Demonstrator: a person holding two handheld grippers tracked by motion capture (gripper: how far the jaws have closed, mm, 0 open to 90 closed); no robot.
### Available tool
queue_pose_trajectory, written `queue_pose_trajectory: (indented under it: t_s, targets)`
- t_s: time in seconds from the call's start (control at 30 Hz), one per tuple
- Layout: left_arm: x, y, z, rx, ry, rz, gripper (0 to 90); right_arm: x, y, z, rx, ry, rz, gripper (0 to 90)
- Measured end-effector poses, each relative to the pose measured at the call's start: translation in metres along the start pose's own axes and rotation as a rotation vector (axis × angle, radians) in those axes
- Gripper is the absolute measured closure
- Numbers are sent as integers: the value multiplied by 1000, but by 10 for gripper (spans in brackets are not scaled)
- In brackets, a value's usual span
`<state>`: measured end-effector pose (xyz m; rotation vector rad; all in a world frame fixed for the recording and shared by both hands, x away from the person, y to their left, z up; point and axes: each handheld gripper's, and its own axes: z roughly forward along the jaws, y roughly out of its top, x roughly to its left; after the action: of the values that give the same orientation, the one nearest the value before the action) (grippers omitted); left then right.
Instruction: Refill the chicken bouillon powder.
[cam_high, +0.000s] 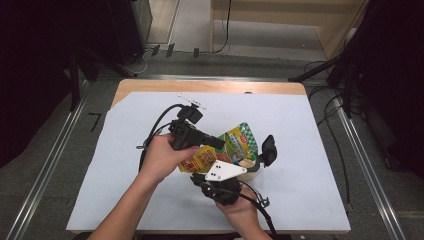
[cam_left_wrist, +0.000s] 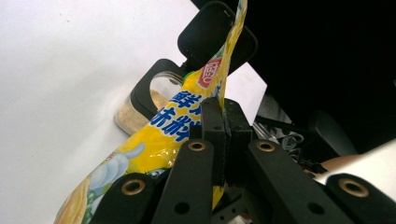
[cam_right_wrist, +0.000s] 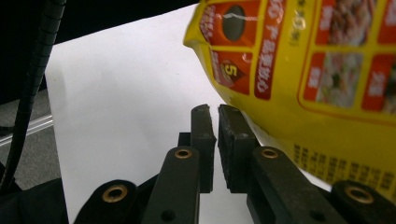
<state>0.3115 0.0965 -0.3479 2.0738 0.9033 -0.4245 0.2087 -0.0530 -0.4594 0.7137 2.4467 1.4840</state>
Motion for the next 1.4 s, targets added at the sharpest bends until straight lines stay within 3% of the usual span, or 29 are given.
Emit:
queue_pose_trajectory:
  t_s: [0.5,0.77,0.9,1.23,1.4]
  targets:
    - [19,-8,-37,-127,2,-31,900,-4,-6,1,31,14,29,811]
    - [45,-9,-53,-197,45,-59,900,-3,-9,4,59,35,34,786]
    - [62,-6,-54,-218,90,-64,900,-5,-10,2,61,31,51,764]
    - [99,5,-45,-296,134,-66,900,-12,-17,-3,79,3,86,740]
    - [111,4,-37,-260,180,-74,900,-15,-19,-7,76,-10,106,734]
